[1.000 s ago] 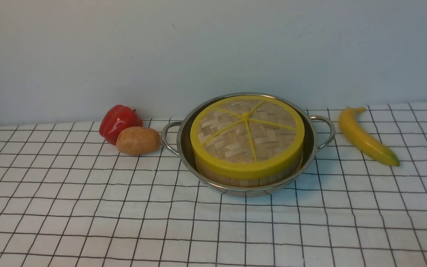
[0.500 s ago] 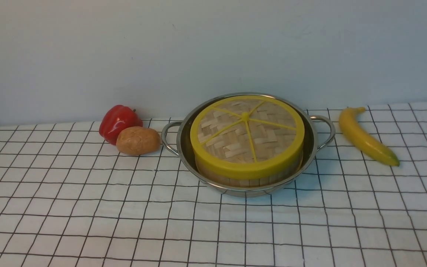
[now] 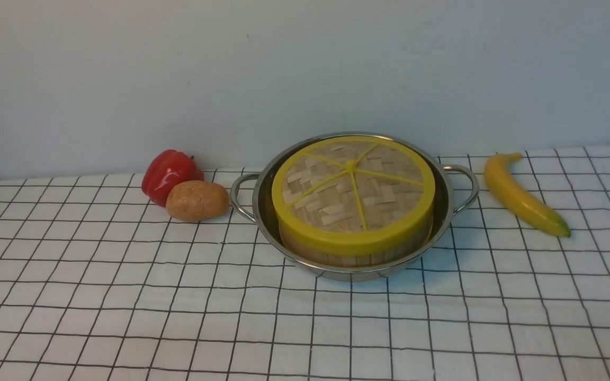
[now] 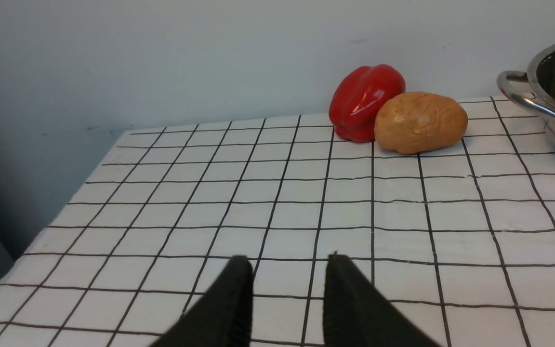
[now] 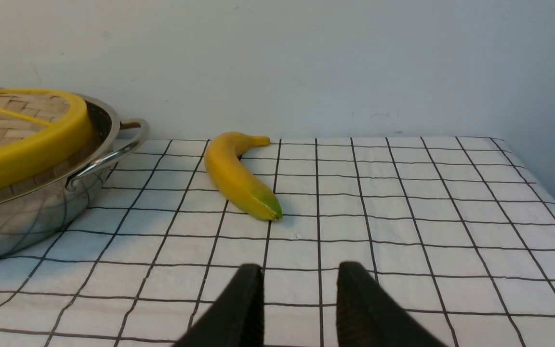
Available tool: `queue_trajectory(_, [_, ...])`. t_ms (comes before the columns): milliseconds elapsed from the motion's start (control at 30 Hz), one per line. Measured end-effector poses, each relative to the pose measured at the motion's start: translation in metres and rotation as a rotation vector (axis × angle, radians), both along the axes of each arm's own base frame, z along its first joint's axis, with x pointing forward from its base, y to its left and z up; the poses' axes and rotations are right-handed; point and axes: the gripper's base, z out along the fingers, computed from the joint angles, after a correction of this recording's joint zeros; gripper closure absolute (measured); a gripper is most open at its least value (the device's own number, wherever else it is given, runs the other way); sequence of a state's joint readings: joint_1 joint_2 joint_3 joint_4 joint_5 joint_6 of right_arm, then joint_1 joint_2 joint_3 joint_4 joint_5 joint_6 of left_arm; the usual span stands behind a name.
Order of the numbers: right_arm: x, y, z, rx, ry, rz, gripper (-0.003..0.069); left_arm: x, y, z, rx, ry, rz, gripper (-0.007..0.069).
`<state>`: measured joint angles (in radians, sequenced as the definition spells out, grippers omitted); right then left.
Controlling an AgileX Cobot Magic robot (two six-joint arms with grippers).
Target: Place the steamer in the pot on the white tablecloth, and put the lid on the steamer.
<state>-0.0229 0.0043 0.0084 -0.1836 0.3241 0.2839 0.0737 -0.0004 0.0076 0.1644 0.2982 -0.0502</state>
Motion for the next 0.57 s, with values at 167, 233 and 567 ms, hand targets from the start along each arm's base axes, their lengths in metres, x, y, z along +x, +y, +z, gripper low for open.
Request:
queue_trajectory(167, [0.0000, 0.0000, 0.0000, 0.003, 0.000, 0.000, 0.0419, 0.0000, 0.0000, 0.0000, 0.000, 0.000, 0.000, 0.0412])
queue_trajectory(233, [0.0000, 0.0000, 0.0000, 0.003, 0.000, 0.000, 0.0419, 0.0000, 0.0000, 0.0000, 0.000, 0.000, 0.000, 0.0405])
queue_trajectory(567, [0.0000, 0.0000, 0.0000, 0.003, 0.000, 0.000, 0.0419, 0.0000, 0.0000, 0.0000, 0.000, 0.000, 0.000, 0.0389])
